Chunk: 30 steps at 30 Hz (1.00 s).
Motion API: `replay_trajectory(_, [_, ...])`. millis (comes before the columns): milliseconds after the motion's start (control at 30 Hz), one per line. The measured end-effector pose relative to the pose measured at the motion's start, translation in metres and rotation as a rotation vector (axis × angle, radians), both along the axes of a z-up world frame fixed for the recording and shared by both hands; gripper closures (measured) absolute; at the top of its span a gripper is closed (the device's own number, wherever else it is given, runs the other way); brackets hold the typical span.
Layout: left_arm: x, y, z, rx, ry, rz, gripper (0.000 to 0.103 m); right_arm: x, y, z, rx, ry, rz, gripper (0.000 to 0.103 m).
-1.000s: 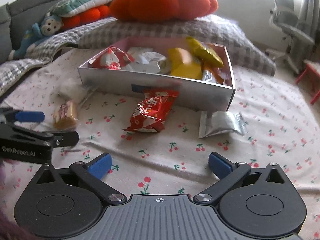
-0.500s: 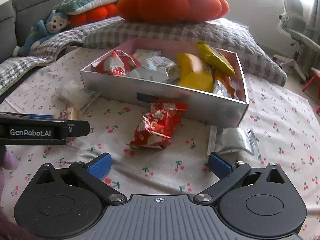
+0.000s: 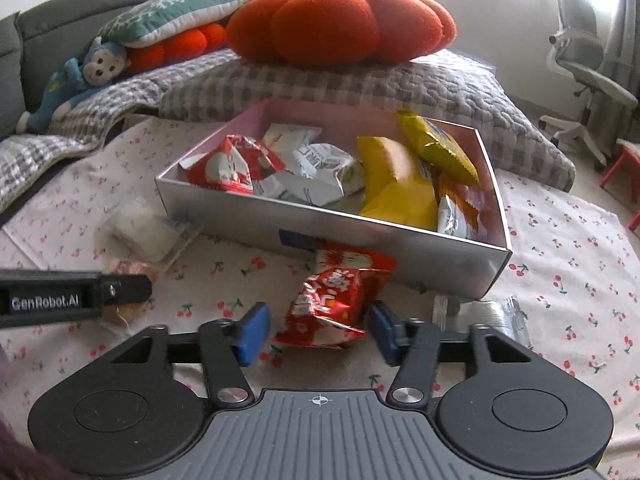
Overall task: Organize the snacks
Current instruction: 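Grasp red candy packet with right tool while left tool carries square cake toward box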
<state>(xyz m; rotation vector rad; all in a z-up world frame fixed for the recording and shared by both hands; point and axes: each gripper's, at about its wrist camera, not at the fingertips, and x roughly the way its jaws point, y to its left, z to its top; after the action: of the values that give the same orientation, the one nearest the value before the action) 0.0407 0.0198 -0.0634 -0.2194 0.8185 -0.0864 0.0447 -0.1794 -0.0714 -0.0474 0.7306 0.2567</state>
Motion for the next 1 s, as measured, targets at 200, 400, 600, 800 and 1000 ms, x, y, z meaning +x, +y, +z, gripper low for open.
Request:
replay_trajectory(200, [0.001, 0.003, 0.001, -0.019, 0.018, -0.010, 0.070, 0.006, -0.001, 0.000, 0.026, 0.026, -0.027, 0.063])
replay_trajectory(400, [0.006, 0.005, 0.004, -0.057, 0.039, -0.018, 0.070, 0.007, -0.004, 0.004, 0.054, 0.036, -0.036, 0.069])
replay_trajectory(600, [0.006, 0.005, 0.008, -0.063, 0.029, -0.031, 0.070, 0.007, -0.007, 0.010, 0.086, 0.048, -0.039, 0.071])
replay_trajectory(800, [0.007, 0.006, 0.011, -0.080, 0.038, -0.047, 0.070, 0.005, -0.010, 0.014, 0.113, 0.059, -0.039, 0.071])
replay_trajectory(1000, [0.007, 0.007, 0.016, -0.094, 0.032, -0.059, 0.070, 0.005, -0.016, 0.021, 0.160, 0.072, -0.050, 0.072])
